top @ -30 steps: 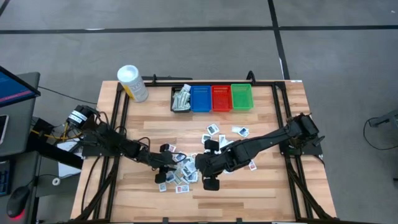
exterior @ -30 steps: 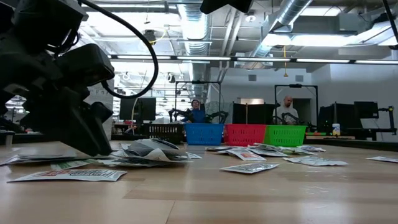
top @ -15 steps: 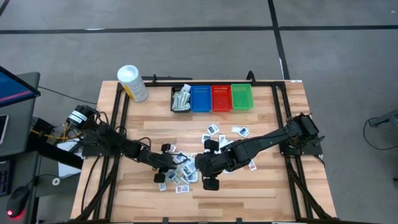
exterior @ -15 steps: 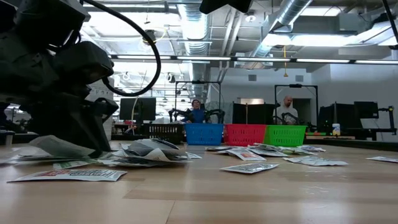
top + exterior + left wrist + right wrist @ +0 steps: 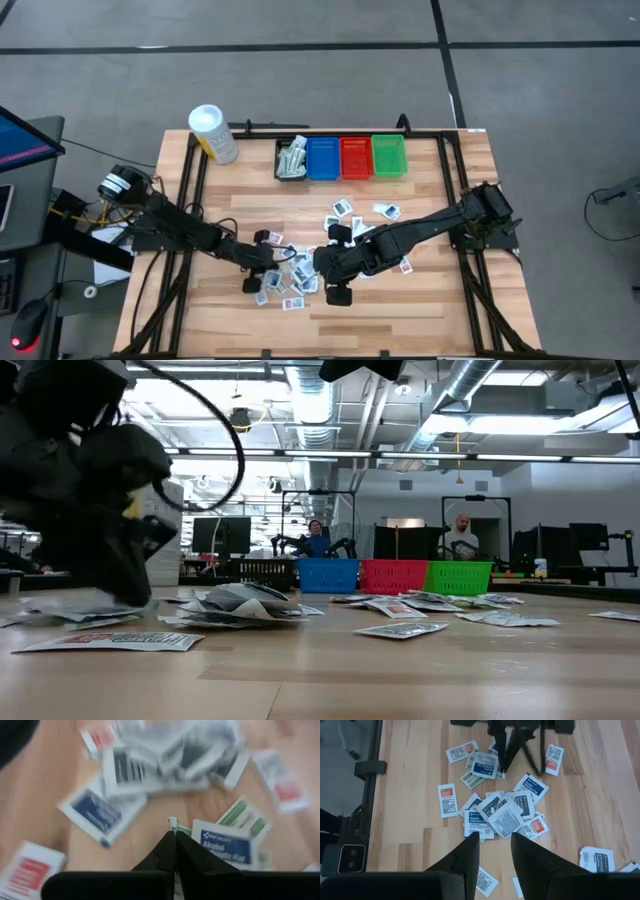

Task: Pick & Place First Aid Supplies
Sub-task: Put the green bandage pack in the black bin

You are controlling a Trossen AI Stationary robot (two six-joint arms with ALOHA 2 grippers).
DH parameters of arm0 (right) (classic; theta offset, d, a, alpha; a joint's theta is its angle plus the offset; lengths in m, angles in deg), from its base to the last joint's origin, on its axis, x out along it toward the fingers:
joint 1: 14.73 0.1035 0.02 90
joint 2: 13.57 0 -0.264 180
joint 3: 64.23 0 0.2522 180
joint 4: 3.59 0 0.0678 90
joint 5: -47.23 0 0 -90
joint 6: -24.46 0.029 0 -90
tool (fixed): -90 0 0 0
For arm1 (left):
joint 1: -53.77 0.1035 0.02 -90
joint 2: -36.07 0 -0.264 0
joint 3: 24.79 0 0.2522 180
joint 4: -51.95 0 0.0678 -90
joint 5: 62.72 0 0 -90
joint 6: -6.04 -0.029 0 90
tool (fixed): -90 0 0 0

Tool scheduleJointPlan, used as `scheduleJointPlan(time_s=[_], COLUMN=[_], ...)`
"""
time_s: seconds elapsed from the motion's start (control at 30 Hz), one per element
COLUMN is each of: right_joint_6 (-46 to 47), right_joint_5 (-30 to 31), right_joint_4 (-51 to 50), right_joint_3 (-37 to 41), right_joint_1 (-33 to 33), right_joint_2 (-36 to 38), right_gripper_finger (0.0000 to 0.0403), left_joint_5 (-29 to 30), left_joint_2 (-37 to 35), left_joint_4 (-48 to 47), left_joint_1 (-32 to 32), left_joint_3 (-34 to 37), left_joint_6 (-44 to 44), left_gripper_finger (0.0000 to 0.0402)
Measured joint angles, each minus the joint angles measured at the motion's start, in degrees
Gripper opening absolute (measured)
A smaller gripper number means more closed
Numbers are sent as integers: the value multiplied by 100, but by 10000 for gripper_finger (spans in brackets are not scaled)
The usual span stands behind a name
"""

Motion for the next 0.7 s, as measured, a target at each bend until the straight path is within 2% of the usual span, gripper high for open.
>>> scheduleJointPlan(time_s=[0.27,0.5,0.7], right_joint_6=[0,84,151], right_joint_5=[1,1,1], right_joint_4=[14,38,40], right_joint_3=[0,0,0], right_joint_1=[2,2,2], right_joint_2=[-1,-1,-1], right_gripper_finger=[107,107,107], left_joint_5=[575,851,1051], left_joint_2=[-838,-1425,-2204], left_joint_4=[145,180,366], left_joint_1=[2,2,2], left_joint_3=[-22,-28,-33], left_joint_6=[-13,6,94], left_gripper_finger=[10,12,8])
